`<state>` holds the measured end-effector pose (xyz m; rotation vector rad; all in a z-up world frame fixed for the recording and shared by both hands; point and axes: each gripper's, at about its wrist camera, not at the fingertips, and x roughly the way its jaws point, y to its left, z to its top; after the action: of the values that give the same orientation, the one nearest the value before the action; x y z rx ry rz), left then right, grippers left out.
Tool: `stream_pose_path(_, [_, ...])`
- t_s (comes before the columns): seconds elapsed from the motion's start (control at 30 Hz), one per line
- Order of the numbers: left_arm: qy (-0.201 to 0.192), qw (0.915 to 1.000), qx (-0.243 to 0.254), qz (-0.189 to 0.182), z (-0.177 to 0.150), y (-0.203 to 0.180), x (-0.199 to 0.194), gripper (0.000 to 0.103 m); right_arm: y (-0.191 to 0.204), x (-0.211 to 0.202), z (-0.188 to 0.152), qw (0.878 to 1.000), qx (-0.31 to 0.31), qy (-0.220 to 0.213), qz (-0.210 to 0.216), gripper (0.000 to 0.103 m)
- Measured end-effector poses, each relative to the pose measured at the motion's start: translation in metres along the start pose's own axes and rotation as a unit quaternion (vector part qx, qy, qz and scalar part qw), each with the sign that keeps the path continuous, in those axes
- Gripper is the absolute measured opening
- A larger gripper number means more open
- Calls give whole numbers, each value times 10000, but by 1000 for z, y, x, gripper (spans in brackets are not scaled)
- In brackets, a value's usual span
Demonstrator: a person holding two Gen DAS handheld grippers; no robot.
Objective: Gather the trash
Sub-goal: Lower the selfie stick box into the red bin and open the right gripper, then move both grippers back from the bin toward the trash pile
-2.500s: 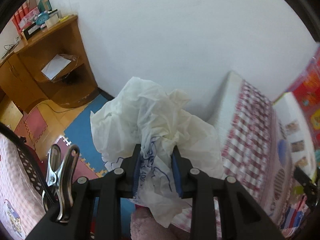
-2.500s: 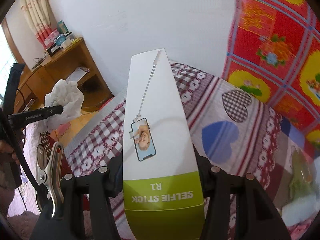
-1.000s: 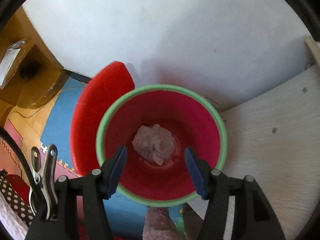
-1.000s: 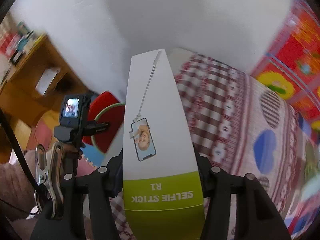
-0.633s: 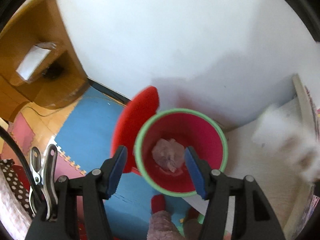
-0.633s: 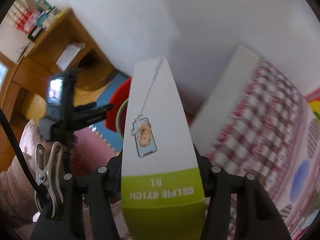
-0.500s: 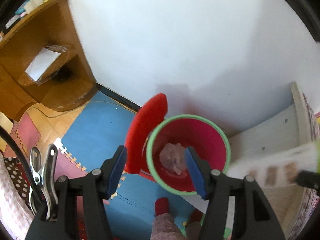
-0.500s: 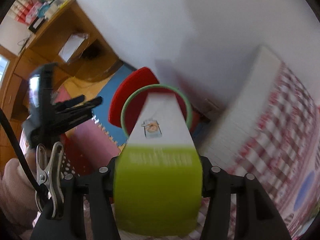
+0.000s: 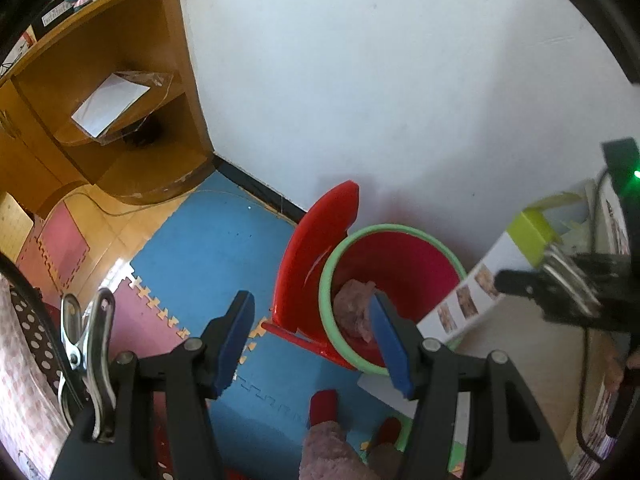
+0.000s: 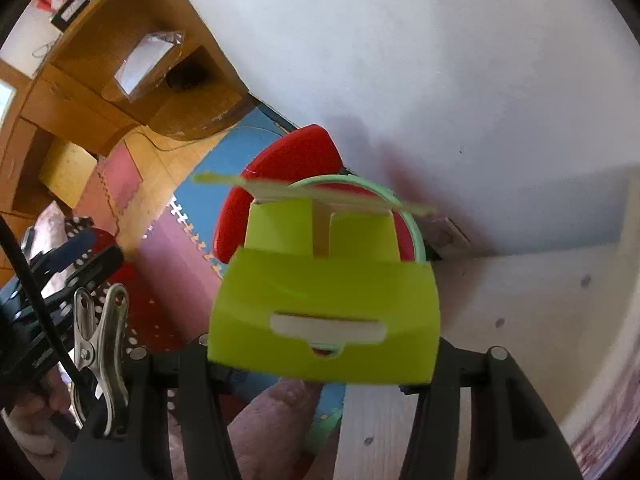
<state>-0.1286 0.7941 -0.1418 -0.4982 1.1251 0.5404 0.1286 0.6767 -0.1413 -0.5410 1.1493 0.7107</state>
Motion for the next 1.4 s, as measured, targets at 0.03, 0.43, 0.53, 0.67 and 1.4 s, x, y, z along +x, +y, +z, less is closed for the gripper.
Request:
stream_pose_path(0.03, [9, 10000, -5, 1, 0, 0, 1, 63, 1, 6, 4, 10000, -13, 23, -42, 54])
stream_pose_path(0.43, [29, 10000, 29, -38, 1, 1, 1, 63, -1, 42, 24, 9996, 252, 57, -136, 57])
stream_pose_path(0.53, [27, 10000, 29, -59, 3, 1, 0, 63, -1, 43, 26, 9994, 266, -15, -216, 73])
stream_pose_path(0.67, [27, 10000, 66, -65, 6, 0, 0, 63, 1, 38, 25, 9996, 217, -59, -194, 75])
stream_pose_path(1.4, [-99, 9964, 800, -251, 31, -48, -33, 63, 5, -67, -26, 9955, 302, -856, 276, 75])
